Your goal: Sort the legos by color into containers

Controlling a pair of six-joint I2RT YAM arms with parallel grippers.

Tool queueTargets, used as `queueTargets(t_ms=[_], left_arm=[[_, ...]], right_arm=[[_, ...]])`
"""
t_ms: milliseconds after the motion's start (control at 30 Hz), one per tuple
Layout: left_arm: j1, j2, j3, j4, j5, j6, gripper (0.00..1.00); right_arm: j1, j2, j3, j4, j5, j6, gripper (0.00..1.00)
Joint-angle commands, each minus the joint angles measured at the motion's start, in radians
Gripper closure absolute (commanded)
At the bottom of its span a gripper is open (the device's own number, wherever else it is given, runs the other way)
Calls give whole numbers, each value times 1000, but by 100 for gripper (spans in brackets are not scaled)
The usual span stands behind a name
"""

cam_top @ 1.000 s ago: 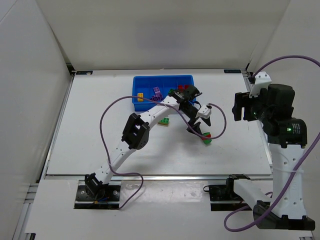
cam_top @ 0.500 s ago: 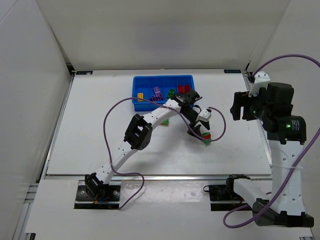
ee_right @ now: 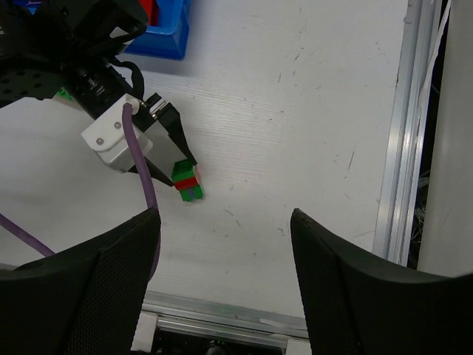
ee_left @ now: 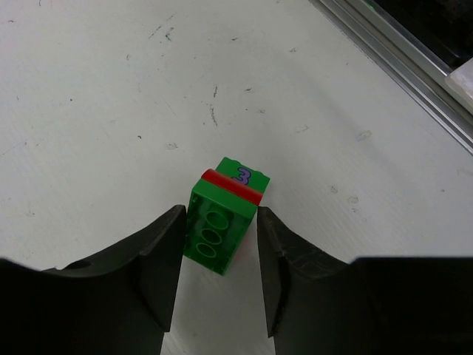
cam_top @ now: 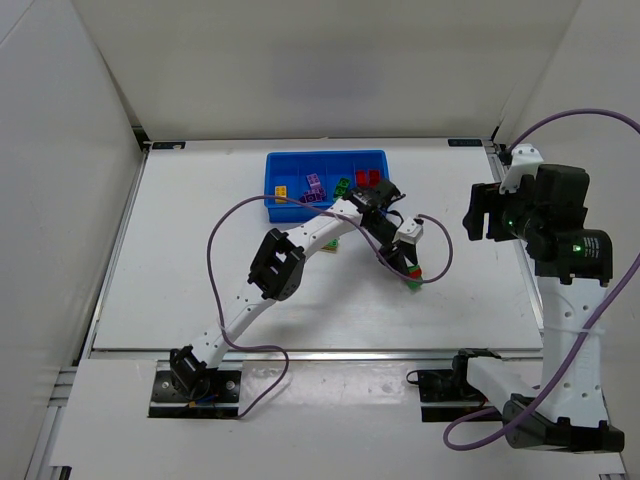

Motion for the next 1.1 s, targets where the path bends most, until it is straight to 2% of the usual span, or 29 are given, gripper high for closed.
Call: queueTargets(t_ms=[0, 167, 233, 367, 500, 567, 600, 633, 667, 700, 733, 767, 800, 833, 900, 933, 1000, 1067], left_arm=[[-10, -37, -18, 7, 40, 20, 47], [-3, -105, -133, 6, 29, 32, 59], [9, -129, -182, 6, 28, 20, 67], [49, -185, -258, 3, 71, -95, 78], [87, -307, -457, 12, 71, -79, 87], [108, -418, -633, 107, 52, -95, 88], [116, -498, -699, 238, 34, -167, 89], [133, -542, -838, 319, 23, -225, 90], [141, -585, -903, 407, 8, -344, 90], [148, -673, -977, 617, -27, -406, 90], [156, -717, -1111, 732, -56, -470, 78], [156, -750, -1164, 830, -94, -538, 60], [153, -789, -1192, 889, -153, -595, 45], [148, -795, -1198, 904, -187, -603, 36], [113, -785, -1137, 850, -248, -618, 36], [96, -768, -1112, 822, -382, -658, 37], [49, -754, -1059, 800, -463, -707, 39], [24, -771, -1110, 903, -542, -768, 39]], right_arm=[[-4, -1, 36, 13, -14, 2, 26], [-6, -3, 30, 14, -20, 2, 26], [-6, -4, 24, 20, -28, 3, 27], [-4, -11, 2, 39, -45, 11, 27], [-4, -23, -28, 66, -77, 23, 28], [-4, -29, -50, 82, -91, 31, 28], [-4, -32, -59, 86, -97, 37, 28], [-4, -32, -64, 88, -98, 37, 28], [-4, -35, -67, 97, -104, 37, 29], [-3, -38, -73, 100, -106, 42, 29], [-3, -38, -77, 105, -108, 43, 28], [-4, -41, -82, 108, -115, 43, 29], [-4, -44, -88, 112, -118, 45, 28], [-4, -46, -91, 115, -121, 45, 28], [-3, -44, -93, 119, -121, 43, 28], [-4, -43, -90, 119, -120, 42, 28], [-4, -38, -84, 117, -114, 43, 28], [-4, -40, -76, 112, -109, 40, 28]])
